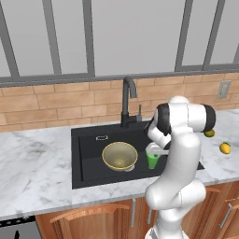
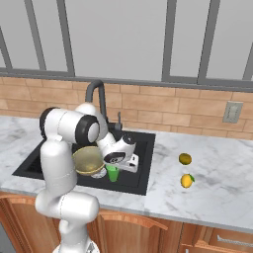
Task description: Remove the lemon and orange from the sink. Then move the bowl and cup from the counter to the sink for washing.
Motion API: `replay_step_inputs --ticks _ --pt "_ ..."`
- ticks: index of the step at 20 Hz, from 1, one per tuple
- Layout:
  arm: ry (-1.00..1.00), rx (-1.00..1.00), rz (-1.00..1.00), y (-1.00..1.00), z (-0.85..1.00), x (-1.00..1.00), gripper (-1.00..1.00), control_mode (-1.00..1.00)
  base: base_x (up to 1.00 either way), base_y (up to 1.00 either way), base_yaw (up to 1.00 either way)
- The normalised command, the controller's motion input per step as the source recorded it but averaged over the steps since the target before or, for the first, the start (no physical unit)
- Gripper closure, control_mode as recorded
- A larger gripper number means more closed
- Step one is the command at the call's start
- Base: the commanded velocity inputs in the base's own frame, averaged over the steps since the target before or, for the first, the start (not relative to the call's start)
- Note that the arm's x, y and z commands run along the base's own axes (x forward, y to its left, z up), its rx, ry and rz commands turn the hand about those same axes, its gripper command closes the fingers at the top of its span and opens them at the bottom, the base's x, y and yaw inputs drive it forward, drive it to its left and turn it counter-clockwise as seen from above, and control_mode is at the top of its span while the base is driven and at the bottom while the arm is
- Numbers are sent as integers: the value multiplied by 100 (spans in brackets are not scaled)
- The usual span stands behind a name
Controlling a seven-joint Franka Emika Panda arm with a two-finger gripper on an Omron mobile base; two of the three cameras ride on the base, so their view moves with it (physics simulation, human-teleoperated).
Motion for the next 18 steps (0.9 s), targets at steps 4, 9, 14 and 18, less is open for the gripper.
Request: replay_step_inputs --ticks 4,9,14,18 --pt "0 0 0 0 -21 13 100 -100 0 0 0" --pt "0 0 0 -1 -18 14 100 -100 0 0 0" --pt "0 0 0 -1 -19 14 100 -100 0 0 0" --pt "0 0 0 0 -20 14 100 -100 0 0 0"
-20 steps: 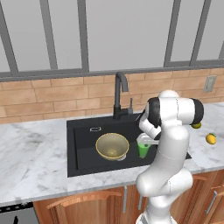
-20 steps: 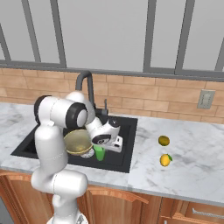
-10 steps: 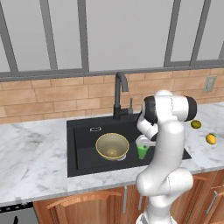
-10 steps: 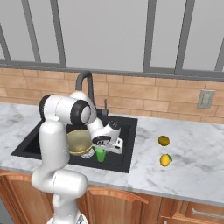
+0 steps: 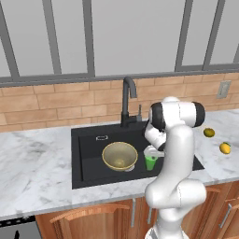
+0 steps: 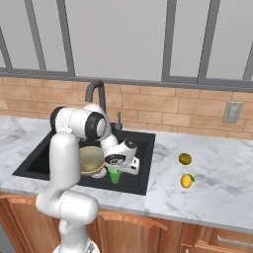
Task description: Remove the lemon and orange from the sink. Then move the bowl and cup from the counter to the sink for washing.
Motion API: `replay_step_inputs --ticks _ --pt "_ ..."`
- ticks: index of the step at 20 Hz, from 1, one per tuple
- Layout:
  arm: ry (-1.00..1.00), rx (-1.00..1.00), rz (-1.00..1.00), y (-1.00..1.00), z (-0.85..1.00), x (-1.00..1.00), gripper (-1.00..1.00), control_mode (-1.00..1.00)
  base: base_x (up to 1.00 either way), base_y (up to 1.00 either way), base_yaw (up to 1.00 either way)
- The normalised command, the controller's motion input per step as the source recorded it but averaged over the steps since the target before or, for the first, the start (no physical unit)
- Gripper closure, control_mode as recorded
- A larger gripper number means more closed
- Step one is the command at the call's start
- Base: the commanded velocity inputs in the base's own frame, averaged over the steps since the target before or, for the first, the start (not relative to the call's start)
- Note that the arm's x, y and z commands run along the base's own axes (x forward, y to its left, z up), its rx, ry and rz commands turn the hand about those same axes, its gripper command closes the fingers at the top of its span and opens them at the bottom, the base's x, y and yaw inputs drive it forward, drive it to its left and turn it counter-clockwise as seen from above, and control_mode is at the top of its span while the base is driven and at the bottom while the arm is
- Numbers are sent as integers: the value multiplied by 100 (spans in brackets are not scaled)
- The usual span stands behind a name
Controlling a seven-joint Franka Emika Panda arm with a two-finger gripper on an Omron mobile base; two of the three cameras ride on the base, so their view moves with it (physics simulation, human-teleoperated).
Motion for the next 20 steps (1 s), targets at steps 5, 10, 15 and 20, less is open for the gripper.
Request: replay_step_inputs --ticks 5,10,15,20 --pt "0 0 0 0 -19 14 100 -100 0 0 0" --pt "-1 -2 0 0 -19 12 100 -100 0 0 0" --pt "-2 -2 0 0 -19 11 100 -100 0 0 0" --pt "-3 -1 0 0 -14 4 100 -100 0 0 0"
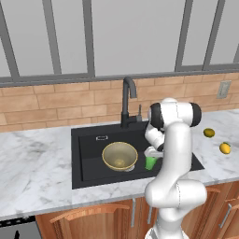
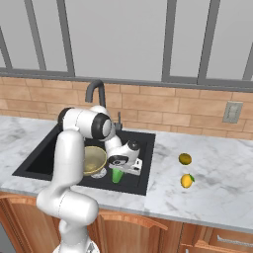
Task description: Remove the lemon and orange from the sink. Then move the bowl and cup from the counter to the sink for washing.
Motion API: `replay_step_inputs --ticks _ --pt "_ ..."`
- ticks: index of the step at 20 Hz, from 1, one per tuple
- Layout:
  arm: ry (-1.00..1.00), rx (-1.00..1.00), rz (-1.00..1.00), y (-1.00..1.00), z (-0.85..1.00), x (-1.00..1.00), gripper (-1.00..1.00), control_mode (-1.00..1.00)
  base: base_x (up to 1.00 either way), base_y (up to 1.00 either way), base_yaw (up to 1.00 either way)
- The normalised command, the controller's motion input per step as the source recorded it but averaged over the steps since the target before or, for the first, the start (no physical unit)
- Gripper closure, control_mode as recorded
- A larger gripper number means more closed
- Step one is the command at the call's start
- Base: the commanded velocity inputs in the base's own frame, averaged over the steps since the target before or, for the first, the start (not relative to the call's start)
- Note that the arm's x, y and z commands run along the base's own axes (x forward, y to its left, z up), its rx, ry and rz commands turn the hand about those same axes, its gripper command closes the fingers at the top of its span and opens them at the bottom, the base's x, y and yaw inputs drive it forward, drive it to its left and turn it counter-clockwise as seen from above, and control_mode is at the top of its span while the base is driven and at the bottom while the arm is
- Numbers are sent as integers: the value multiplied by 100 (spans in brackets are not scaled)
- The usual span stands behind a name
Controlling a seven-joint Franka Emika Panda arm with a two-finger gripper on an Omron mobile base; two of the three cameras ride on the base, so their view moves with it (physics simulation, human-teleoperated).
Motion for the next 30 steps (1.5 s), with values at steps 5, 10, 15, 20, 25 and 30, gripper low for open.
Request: replay_step_inputs --ticks 5,10,15,20,25,30 --pt "-8 0 0 0 -2 0 100 -100 0 0 0" --pt "-11 0 0 0 0 3 100 -100 0 0 0" --pt "-10 0 0 0 0 0 100 -100 0 0 0" --pt "-2 -1 0 0 -7 0 100 -100 0 0 0" --pt "0 -3 0 0 -10 1 100 -100 0 0 0" --pt "0 -3 0 0 -6 2 100 -100 0 0 0"
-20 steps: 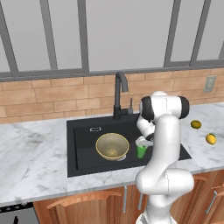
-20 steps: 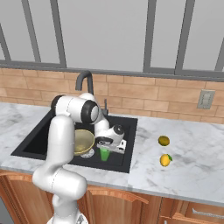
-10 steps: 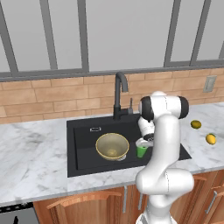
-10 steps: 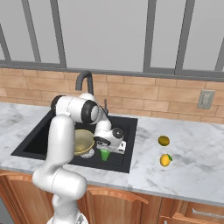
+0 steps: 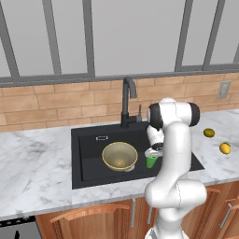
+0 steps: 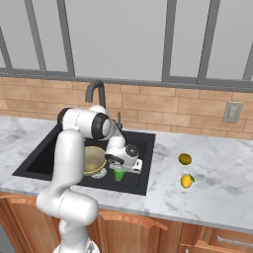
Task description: Remove the lemon and orange from the sink. Then move the bowl and cup from the counter to the sink for washing.
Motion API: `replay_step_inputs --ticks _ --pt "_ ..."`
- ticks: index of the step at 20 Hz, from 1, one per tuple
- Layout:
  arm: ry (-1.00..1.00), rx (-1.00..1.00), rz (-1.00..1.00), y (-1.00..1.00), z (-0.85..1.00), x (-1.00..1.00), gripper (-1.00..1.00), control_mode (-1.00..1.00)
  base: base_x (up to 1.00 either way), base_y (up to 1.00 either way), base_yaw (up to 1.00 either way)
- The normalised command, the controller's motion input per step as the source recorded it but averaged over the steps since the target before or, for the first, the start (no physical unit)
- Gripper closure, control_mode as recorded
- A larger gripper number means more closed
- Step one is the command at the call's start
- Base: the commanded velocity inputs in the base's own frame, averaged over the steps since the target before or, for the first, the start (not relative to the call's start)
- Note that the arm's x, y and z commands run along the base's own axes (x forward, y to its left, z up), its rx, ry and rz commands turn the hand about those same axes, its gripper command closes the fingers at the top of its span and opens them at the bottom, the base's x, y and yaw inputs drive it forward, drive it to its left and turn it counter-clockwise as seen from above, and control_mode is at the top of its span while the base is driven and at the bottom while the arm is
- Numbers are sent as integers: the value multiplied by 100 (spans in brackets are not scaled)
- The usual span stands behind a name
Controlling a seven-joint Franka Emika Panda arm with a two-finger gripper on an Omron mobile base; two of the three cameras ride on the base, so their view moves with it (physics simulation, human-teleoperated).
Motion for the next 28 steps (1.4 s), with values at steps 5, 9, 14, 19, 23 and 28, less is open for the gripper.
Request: replay_step_inputs --ticks 5,9,14,19,23,28 --pt "0 -2 0 1 -1 0 100 -100 0 0 0" --pt "0 -2 -2 5 0 0 -100 -100 0 0 0" --pt "0 0 -3 5 1 0 -100 -100 0 0 0" --pt "0 0 -1 1 8 0 -100 -100 0 0 0" --pt "0 0 0 0 14 -1 -100 -100 0 0 0" --pt "0 0 0 0 21 -4 -100 -100 0 0 0"
